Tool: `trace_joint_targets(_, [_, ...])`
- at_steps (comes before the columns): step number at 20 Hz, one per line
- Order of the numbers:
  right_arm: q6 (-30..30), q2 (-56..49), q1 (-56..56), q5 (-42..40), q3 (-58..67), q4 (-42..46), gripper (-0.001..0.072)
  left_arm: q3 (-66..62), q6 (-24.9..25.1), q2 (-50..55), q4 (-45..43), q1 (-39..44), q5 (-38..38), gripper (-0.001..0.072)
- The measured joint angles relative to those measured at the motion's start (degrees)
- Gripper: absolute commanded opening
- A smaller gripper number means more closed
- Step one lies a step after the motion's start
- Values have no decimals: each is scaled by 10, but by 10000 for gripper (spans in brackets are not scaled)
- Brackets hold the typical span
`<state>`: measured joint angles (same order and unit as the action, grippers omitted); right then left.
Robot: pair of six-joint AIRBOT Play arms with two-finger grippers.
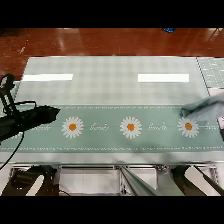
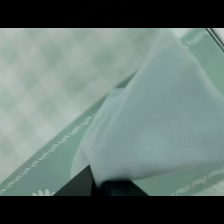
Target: Fold the shirts.
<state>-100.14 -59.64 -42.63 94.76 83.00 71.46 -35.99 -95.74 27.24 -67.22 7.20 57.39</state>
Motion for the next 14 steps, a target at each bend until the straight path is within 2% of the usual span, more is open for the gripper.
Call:
trace_joint_targets(5, [2, 105, -115, 4, -189, 125, 23, 0, 0, 0, 0, 0, -8, 18])
trace_joint_targets(6, [5, 125, -134, 1, -223, 160, 83, 0, 0, 0, 0, 0, -10, 18])
trace_joint_targets(7, [4, 145, -149, -3, -258, 199, 311, 0, 0, 0, 0, 0, -12, 18])
trace_joint_targets(8, [-1, 161, -160, -5, -288, 232, 413, 0, 2, 0, 0, 0, -13, 18])
trace_joint_targets(12, [-15, 183, -179, -35, -365, 292, 405, 0, 4, 0, 0, 0, -19, 18])
trace_joint_targets(13, [-16, 183, -181, -47, -367, 290, 277, 0, 5, 0, 0, 0, -26, 18])
trace_joint_targets(14, [-17, 180, -182, -67, -365, 280, 61, -3, 9, 1, 0, -1, -34, 18])
